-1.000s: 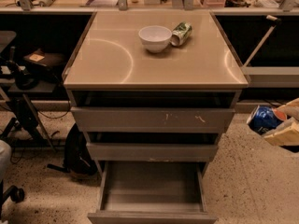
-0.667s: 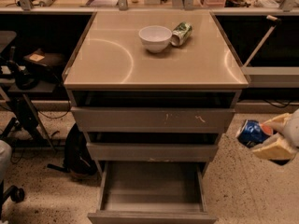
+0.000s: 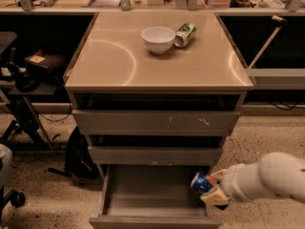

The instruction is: Place pepsi can into bottom drawer

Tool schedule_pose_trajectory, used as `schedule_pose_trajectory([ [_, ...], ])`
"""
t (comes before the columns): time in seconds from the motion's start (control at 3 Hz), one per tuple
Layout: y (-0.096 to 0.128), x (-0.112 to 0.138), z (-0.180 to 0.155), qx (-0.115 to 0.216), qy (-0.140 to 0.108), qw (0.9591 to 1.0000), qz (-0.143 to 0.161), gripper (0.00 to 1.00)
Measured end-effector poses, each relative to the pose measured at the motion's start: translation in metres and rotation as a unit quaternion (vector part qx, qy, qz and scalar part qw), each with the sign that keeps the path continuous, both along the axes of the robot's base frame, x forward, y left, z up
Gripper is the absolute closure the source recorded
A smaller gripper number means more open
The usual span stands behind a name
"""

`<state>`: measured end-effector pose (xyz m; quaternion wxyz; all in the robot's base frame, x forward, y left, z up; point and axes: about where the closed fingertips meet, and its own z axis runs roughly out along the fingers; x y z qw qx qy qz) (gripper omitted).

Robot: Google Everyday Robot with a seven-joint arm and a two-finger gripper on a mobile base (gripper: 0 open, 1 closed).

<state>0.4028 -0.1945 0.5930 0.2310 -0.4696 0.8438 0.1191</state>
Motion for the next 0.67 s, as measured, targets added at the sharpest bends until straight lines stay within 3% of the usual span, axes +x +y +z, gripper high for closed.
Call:
schedule_pose_trajectory([
  [0.33,0.046,-0.004,-0.111,0.03,0.076,0.9965,-0.018,1.0],
  [0.67,0.083,-0.005,-0.147,0.054,0.115,0.9916,-0.022,1.0],
])
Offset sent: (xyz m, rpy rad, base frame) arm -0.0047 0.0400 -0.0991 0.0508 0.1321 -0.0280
